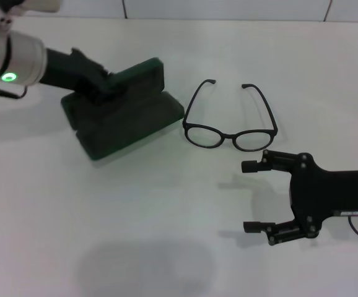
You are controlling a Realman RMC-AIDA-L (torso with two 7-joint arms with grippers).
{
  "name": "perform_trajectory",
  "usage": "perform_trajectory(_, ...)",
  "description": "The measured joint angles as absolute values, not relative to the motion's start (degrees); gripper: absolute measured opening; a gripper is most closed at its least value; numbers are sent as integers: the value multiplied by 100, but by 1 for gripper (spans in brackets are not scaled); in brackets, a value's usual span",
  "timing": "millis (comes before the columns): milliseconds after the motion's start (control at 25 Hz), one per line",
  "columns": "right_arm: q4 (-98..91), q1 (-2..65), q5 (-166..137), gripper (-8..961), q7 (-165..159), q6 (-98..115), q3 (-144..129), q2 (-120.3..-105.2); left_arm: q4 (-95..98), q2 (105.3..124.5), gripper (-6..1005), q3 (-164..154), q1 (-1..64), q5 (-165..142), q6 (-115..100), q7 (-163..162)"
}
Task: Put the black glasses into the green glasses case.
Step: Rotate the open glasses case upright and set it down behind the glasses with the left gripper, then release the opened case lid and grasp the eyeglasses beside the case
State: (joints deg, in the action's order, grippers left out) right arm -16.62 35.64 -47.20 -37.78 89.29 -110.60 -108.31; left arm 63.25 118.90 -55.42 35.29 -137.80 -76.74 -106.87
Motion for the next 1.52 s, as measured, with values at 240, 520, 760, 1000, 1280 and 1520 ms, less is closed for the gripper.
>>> perform_trajectory(240,-1689,3370,-4721,883,-3630,8939,-11004,-10836,6336,11924,236,-6302,3599,-14195,-6945,-9943)
perform_trajectory(520,-1694,3287,-4720,883,-3620,8965,-10899,-10836,6316,11953,257,-6793,3753,-13737,-7058,-9483)
perform_trajectory(760,-1697,3287,-4720,883,-3620,8962,-10899,-10845,6028,11972,274,-7400,4064,-13277,-7108,-9499)
perform_trajectory(1000,-1686,3284,-4720,884,-3620,8924,-10904,-10870,5906,11979,291,-7741,4138,-12871,-6711,-9477)
perform_trajectory(1280,-1660,3235,-4709,880,-3621,8920,-10824,-10900,5797,11984,311,-7763,4103,-12856,-6514,-9519)
perform_trajectory(1520,-1685,3178,-4697,877,-3621,8952,-10584,-10911,5808,11981,412,-7672,3954,-12208,-6506,-9348)
